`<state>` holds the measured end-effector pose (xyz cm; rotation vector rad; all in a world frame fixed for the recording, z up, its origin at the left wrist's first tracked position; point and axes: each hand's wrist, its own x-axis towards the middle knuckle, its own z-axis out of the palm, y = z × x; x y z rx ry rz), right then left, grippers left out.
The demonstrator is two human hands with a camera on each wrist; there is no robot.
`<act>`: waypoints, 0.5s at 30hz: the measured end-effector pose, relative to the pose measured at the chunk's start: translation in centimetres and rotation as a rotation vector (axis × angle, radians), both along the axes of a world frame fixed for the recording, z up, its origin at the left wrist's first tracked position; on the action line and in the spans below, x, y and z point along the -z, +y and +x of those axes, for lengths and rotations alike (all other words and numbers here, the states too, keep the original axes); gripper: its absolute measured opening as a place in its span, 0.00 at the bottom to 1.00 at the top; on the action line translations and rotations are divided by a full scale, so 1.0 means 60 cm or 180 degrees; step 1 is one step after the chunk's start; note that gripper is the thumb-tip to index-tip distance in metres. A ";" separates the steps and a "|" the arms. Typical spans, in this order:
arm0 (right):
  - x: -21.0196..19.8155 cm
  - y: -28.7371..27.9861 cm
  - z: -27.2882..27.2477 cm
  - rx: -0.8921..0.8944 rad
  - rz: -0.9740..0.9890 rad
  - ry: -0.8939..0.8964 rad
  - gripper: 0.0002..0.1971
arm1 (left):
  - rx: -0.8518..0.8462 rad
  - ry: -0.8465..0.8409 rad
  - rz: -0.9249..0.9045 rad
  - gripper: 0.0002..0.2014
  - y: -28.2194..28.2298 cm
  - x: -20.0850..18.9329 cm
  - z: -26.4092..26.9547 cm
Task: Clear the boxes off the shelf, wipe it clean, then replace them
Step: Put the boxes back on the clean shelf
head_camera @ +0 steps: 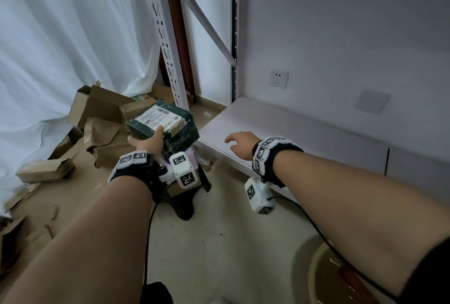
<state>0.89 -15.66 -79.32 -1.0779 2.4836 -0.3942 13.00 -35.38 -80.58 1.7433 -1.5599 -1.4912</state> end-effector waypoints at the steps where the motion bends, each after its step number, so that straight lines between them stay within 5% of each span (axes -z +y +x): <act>1: 0.000 0.002 0.001 0.0001 0.0015 -0.0007 0.20 | -0.0136 0.0180 0.0149 0.52 -0.001 0.001 -0.002; 15: -0.019 0.005 0.004 -0.0002 0.0010 -0.0040 0.22 | 0.0010 0.0642 0.0117 0.37 0.038 -0.006 -0.012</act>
